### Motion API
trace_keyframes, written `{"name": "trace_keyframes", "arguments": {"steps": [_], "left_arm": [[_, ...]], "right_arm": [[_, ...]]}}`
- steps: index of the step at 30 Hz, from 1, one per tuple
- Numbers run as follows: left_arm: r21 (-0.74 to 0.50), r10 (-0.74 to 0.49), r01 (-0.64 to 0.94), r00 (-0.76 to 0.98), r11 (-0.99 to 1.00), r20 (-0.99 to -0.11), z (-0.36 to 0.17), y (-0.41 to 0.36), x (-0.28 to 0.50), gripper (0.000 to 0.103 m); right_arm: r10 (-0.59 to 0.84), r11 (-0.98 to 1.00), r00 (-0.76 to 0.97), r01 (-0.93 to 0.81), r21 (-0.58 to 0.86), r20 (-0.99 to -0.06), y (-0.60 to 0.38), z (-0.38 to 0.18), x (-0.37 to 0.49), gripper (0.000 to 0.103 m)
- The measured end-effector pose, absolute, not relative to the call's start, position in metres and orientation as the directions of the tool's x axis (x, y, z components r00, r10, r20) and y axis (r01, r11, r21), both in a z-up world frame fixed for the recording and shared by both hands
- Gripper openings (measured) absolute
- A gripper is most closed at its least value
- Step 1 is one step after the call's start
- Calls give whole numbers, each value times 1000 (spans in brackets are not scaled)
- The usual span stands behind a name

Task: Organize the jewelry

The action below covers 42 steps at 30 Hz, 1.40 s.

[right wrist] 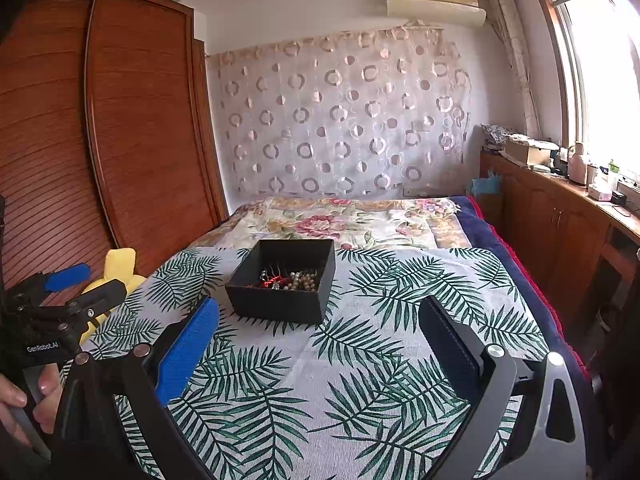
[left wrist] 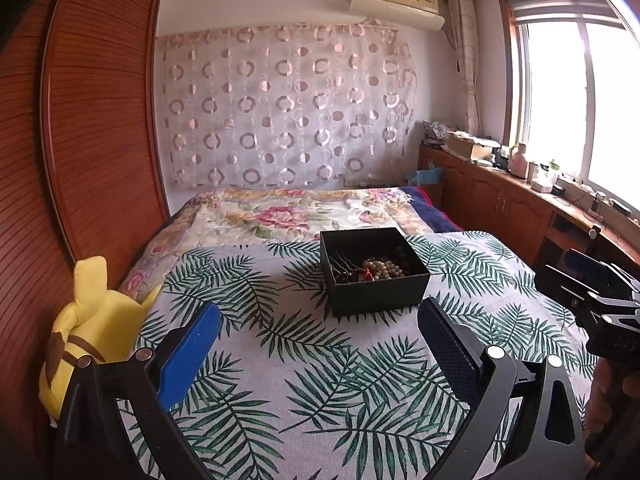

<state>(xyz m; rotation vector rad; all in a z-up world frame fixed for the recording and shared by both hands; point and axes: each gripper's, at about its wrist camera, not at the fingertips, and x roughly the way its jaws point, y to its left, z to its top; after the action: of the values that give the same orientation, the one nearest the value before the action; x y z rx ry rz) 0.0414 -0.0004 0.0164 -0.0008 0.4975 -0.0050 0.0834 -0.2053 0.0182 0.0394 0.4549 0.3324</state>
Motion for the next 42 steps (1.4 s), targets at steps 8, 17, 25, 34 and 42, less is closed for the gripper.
{"name": "trace_keyframes", "arguments": {"steps": [8,17,25,34,42], "left_arm": [[1,-1,2,879,1000,-477,16,0,41,95],[1,-1,2,879,1000,-476,15,0,41,95],[1,0,1,884,1000,-468,21,1,39,95],[1,-1,2,885,1000,-466,22,2,39,95],[1,0,1,885,1000,-466,22,3,39,95]], "right_arm": [[324,945,845,-307,112,-426,-205,16,84,101],[323,946,845,-306,111,-426,-205,16,84,101],[320,947,846,-303,111,-426,-206,12,83,101],[320,947,846,-303,110,-426,-205,11,83,101],[320,947,846,-302,110,-427,-205,11,83,101]]}}
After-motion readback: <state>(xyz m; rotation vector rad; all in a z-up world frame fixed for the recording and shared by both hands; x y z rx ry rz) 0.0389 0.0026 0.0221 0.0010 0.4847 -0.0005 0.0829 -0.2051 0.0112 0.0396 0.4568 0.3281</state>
